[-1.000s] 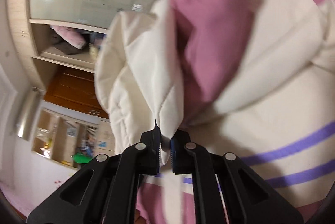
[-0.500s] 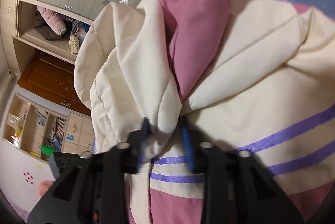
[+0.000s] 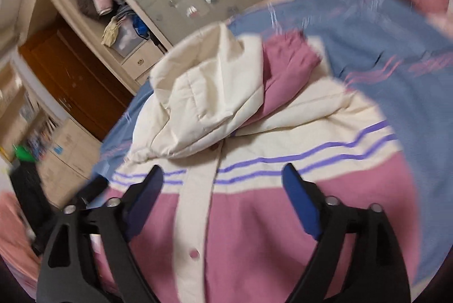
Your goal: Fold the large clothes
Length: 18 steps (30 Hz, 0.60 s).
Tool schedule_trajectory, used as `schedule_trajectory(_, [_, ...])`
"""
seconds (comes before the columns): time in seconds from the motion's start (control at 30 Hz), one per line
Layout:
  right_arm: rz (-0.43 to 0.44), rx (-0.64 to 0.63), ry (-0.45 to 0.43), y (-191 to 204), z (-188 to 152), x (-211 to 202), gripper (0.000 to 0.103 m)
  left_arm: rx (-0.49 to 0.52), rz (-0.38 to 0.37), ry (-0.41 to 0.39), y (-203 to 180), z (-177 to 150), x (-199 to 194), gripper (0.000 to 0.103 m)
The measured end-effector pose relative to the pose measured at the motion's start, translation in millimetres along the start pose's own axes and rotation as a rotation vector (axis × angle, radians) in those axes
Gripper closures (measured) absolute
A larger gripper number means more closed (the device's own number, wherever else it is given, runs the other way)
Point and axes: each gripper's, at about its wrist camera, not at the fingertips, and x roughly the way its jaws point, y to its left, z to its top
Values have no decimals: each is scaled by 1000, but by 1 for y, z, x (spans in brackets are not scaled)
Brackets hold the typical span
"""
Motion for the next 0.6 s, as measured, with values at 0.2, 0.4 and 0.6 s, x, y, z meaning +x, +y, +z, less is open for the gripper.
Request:
schedule_trajectory(0.2, [-64,-50,-56,-6,-52,-41,5,13,79,-13,10,-35,-46,2])
schedule_trajectory(0.4, [-65,1,-31,-14,-85,-52,5,0,93,9,17,-76,-67,2])
schedule_trajectory(0.6, [-105,-107,-143,-6,-102,-54,5,-19,67,21,18,-94,-69,2])
